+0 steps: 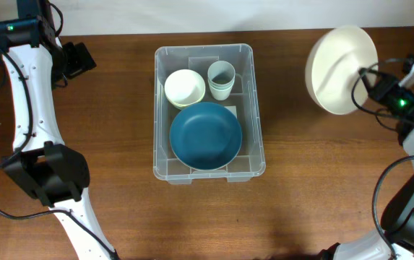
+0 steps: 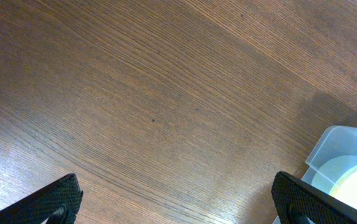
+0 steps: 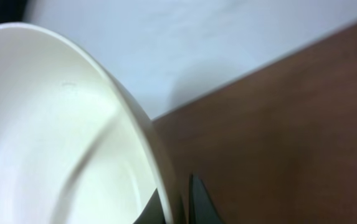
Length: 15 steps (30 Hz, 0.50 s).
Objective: Pack container
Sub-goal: 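Pinch the cream bowl's rim and lift it up, then lower the cream bowl onto the teal bowl and release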
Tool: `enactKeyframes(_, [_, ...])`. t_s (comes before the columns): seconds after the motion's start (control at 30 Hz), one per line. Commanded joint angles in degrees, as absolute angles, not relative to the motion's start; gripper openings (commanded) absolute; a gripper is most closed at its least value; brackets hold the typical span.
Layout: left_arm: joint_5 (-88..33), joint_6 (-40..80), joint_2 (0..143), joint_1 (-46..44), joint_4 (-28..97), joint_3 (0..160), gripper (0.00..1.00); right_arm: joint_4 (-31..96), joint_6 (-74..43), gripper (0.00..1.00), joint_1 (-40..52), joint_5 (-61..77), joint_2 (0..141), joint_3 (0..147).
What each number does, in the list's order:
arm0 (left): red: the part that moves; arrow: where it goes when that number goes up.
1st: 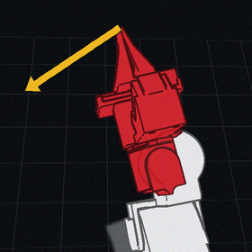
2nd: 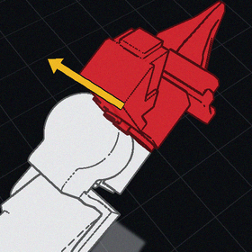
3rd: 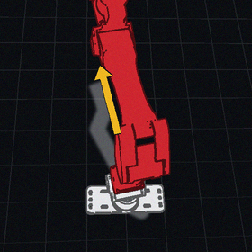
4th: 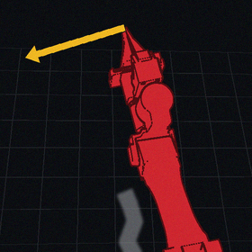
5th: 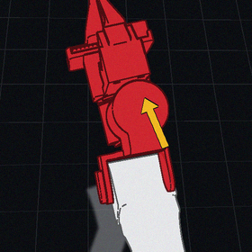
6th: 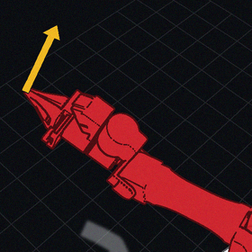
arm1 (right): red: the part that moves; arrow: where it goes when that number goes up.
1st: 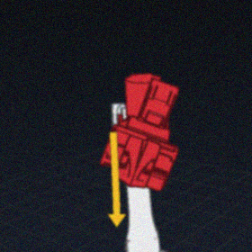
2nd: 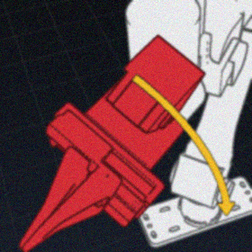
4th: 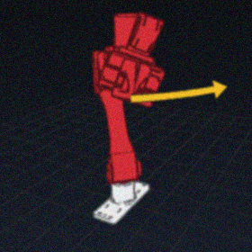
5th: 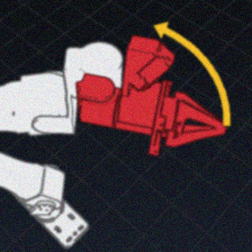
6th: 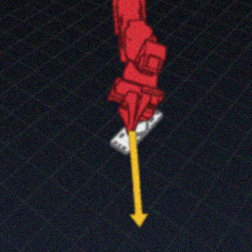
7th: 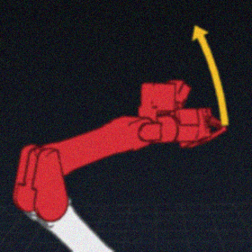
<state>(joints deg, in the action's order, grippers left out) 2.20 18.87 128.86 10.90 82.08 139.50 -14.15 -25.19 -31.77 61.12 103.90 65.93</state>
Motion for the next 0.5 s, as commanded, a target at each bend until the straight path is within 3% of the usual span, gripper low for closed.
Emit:
enactKeyframes(0.0, [2.81,18.39,128.90,11.03,82.11,140.35,0.99,-14.39,-30.79,0.04,-26.74,68.36,102.19,69.30])
enactKeyframes(0.47, [2.81,18.39,128.90,11.03,82.11,140.35,0.99,-10.46,-30.89,0.04,-2.96,60.99,100.36,71.83])
